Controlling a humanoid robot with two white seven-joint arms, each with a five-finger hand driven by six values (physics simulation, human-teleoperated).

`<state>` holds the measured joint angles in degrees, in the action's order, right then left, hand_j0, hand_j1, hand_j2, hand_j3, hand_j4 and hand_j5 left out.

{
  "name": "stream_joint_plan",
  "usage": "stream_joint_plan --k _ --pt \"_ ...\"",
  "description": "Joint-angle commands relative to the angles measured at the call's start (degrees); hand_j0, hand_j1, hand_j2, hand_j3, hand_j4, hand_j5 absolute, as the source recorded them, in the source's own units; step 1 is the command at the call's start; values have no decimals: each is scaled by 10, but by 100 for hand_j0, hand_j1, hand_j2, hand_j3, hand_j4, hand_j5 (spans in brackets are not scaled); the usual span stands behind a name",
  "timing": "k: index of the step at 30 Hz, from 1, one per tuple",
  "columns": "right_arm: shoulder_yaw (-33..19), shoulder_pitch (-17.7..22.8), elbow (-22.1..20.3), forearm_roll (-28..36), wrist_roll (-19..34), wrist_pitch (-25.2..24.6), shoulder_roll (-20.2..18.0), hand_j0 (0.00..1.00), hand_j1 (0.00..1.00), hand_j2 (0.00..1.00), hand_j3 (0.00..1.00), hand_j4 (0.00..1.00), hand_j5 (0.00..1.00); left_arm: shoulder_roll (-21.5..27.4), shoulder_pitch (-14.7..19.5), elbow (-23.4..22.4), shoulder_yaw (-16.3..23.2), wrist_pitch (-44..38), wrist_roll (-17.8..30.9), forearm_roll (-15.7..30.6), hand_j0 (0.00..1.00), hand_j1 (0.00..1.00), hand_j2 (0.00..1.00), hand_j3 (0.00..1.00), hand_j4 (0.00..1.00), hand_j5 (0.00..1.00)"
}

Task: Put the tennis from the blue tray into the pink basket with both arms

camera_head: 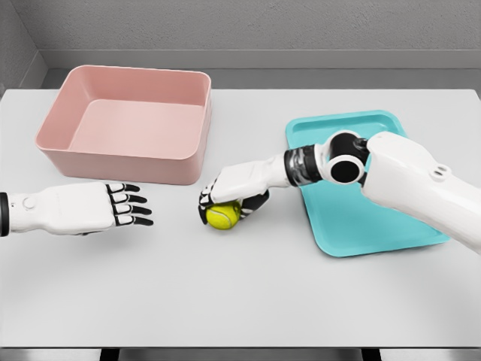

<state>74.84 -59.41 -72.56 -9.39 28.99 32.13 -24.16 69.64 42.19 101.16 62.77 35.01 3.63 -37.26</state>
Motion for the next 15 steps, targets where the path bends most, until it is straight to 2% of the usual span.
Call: stream_joint_plan --k 1,6,7,8,11,15 --pt "2 0 7 3 0 -1 10 50 50 50 50 50 50 1 0 0 -1 0 -1 5 100 100 100 100 100 100" --pt "1 -1 9 3 0 -2 14 55 55 55 55 55 55 1 -1 0 -2 0 -1 8 100 100 100 100 100 100" --pt "0 -1 9 3 -1 -6 14 67 67 67 67 67 67 2 -1 0 -2 0 -1 8 100 100 100 100 100 100" --pt "0 -1 8 4 -5 -30 14 100 100 100 100 100 100 2 -1 0 -2 0 -1 7 100 100 100 100 100 100" --pt "-1 -1 2 4 -5 -35 10 100 100 100 100 100 100 8 2 0 -4 0 -1 6 100 100 100 100 100 100" --pt "-6 -8 -1 5 -5 -9 2 100 100 100 100 100 100 6 2 0 -15 0 -2 6 100 100 100 100 100 100"
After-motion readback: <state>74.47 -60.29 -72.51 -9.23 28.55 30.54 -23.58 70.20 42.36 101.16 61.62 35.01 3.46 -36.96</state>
